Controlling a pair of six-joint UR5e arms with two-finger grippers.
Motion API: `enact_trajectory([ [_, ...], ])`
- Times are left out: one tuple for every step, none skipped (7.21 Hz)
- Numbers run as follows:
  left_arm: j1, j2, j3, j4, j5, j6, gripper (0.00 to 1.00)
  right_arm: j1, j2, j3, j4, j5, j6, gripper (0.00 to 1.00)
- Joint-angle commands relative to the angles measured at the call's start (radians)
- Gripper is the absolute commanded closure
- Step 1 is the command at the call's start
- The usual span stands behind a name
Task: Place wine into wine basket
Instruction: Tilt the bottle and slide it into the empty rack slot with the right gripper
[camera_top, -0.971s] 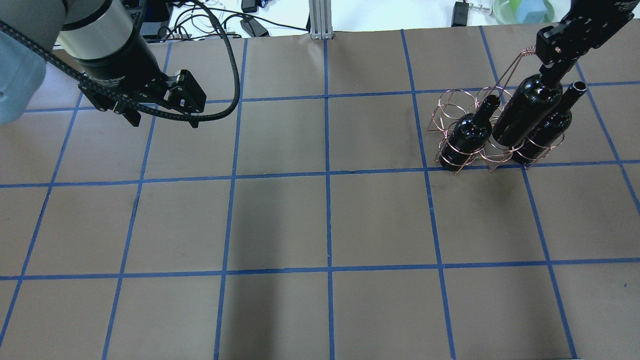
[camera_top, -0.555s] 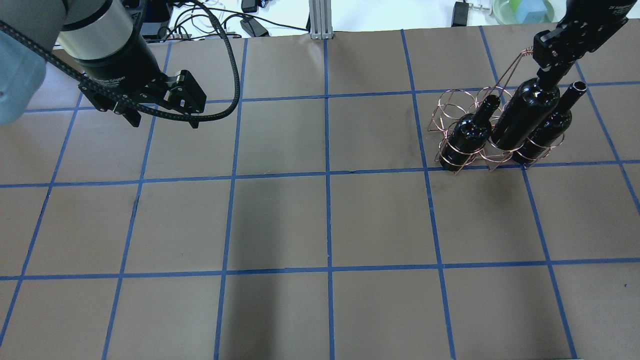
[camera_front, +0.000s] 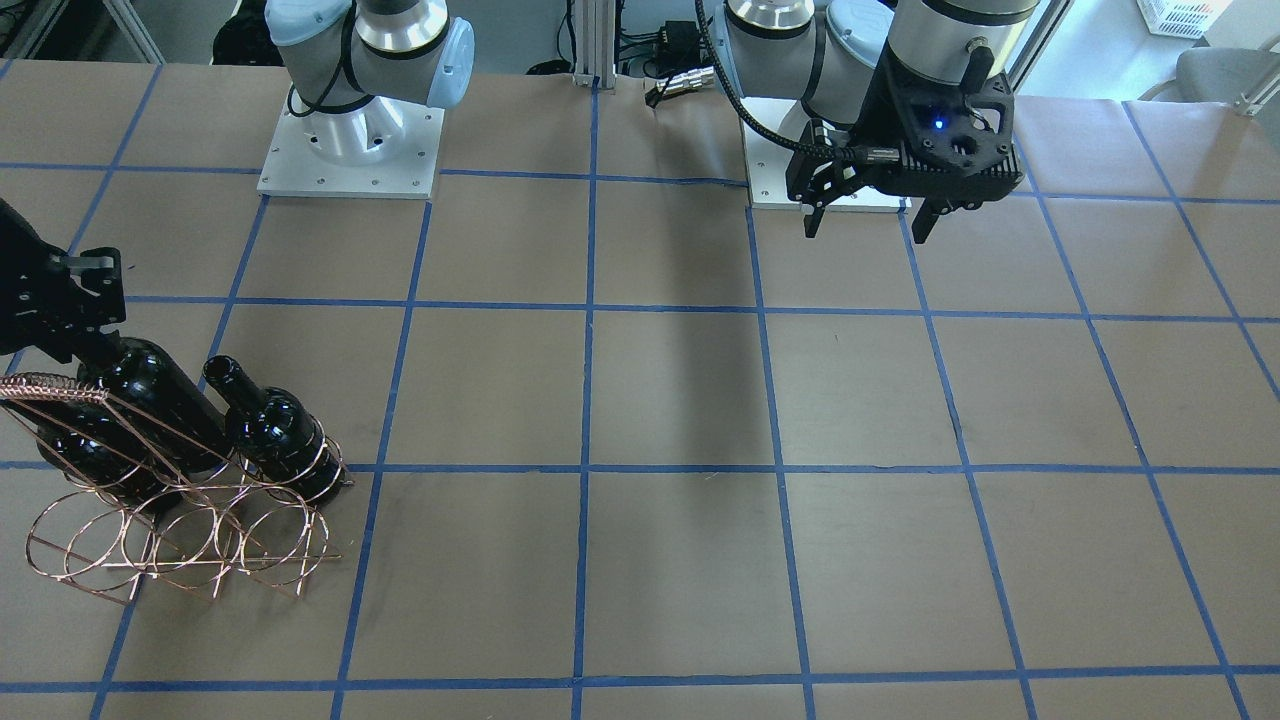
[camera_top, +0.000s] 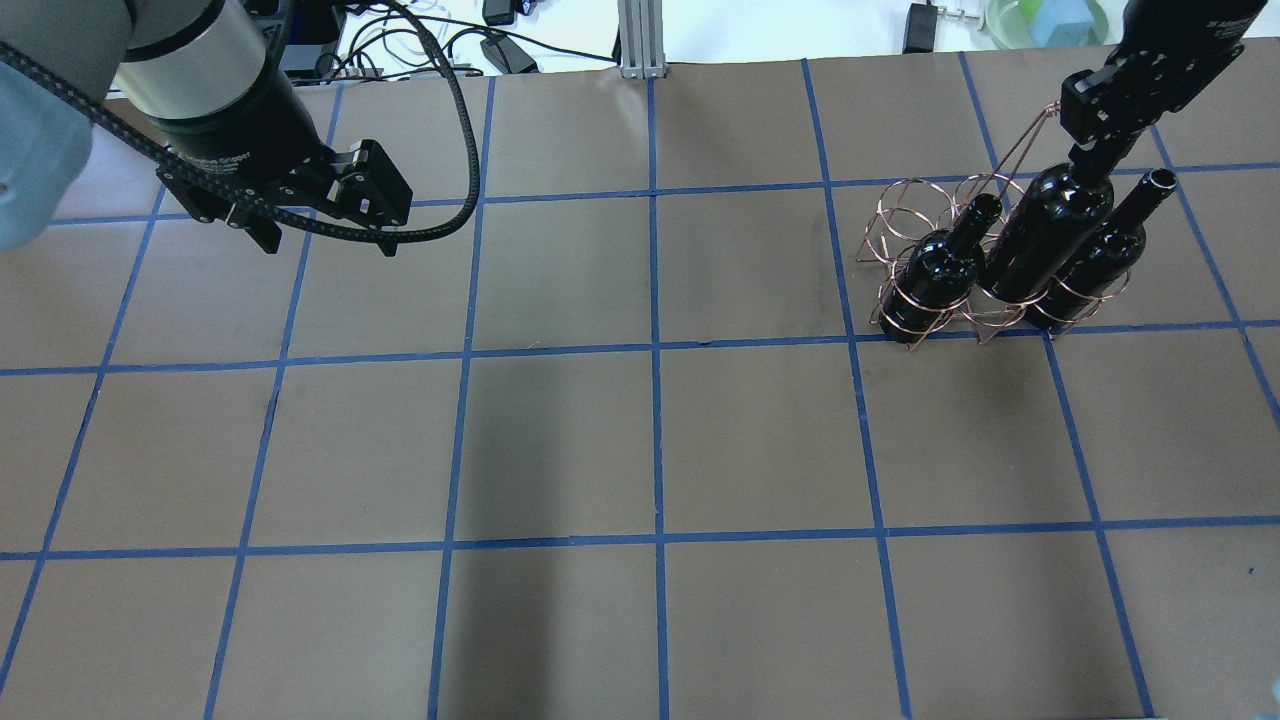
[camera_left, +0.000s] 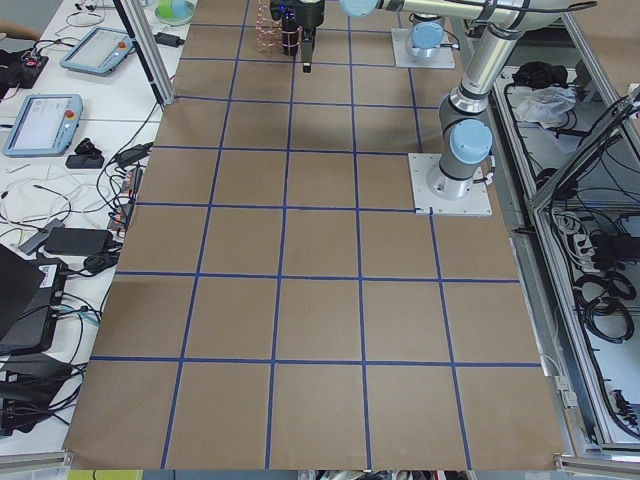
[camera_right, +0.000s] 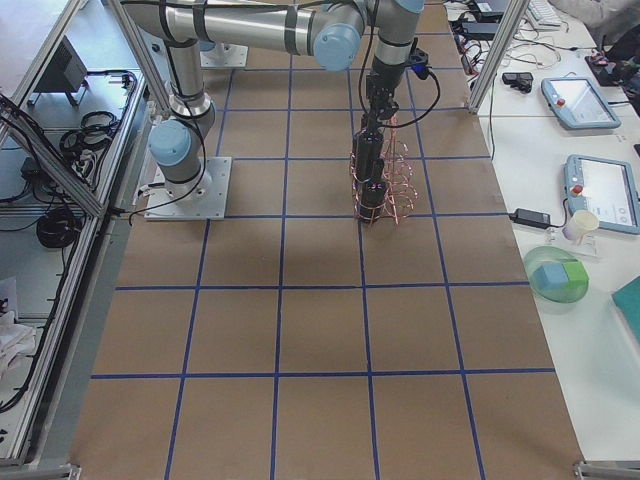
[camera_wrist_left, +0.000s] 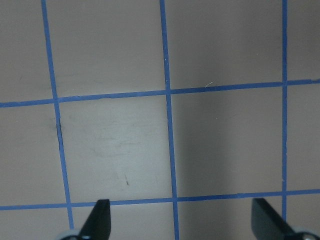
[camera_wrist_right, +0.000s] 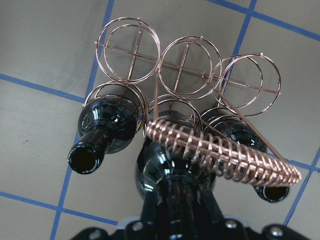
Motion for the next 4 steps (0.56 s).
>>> enact_trajectory([
  [0.000, 0.002, 0.000, 0.000, 0.000, 0.000, 0.00, 0.000, 0.011, 0.000, -0.006, 0.006, -0.009, 1.00],
  [0.000, 0.002, 0.000, 0.000, -0.001, 0.000, 0.00, 0.000, 0.017, 0.000, -0.015, 0.007, -0.009, 1.00],
  [0.000, 0.002, 0.000, -0.001, -0.001, 0.000, 0.00, 0.000, 0.022, 0.000, -0.018, 0.007, -0.018, 1.00],
  [0.000, 0.002, 0.000, 0.000, -0.001, 0.000, 0.00, 0.000, 0.034, 0.000, -0.024, 0.006, -0.028, 1.00],
])
